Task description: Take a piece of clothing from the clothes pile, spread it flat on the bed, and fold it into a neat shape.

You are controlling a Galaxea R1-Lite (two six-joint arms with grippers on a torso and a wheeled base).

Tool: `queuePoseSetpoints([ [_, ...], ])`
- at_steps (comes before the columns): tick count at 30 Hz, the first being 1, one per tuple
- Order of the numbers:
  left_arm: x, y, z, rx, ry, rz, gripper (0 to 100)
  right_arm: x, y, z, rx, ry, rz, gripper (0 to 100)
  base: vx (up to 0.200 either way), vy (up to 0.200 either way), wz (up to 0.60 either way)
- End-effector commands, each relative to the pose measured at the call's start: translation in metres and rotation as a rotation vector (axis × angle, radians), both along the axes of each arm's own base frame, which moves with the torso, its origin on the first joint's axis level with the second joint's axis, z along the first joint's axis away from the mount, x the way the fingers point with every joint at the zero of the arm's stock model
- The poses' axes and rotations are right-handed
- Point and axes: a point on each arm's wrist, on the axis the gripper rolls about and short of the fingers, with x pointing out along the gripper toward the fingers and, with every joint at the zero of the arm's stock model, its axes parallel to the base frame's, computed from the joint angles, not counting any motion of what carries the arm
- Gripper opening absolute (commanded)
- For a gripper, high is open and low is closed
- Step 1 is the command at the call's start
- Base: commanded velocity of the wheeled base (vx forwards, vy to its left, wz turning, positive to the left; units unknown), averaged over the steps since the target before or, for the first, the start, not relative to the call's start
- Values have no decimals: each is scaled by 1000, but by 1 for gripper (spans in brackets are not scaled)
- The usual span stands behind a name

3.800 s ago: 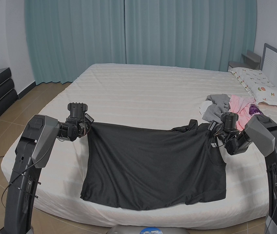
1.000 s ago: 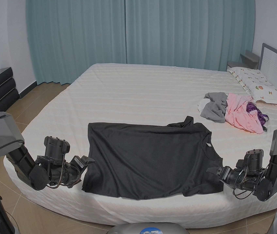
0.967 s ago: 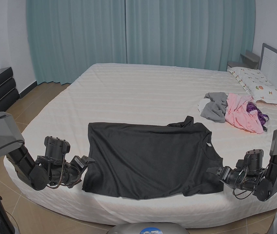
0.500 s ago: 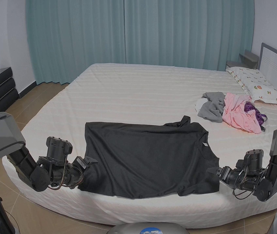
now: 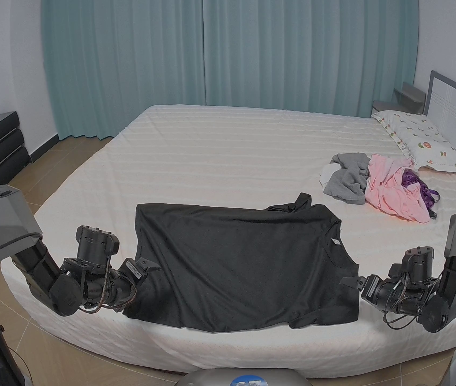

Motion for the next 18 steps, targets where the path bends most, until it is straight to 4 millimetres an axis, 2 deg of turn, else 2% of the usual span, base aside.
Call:
queuePoseSetpoints([
  [1,0,0,-3,8,9,3,100,-1,0,-1,-1,7,0,100,-200,0,0],
  [11,-7,5,-7,107,12,8,100,-1,0,-2,0,9,-1,100,0,0,0],
  [18,-18,18,-17,198,52,-22,100,-1,-1,-2,1,12,-3,100,0,0,0],
])
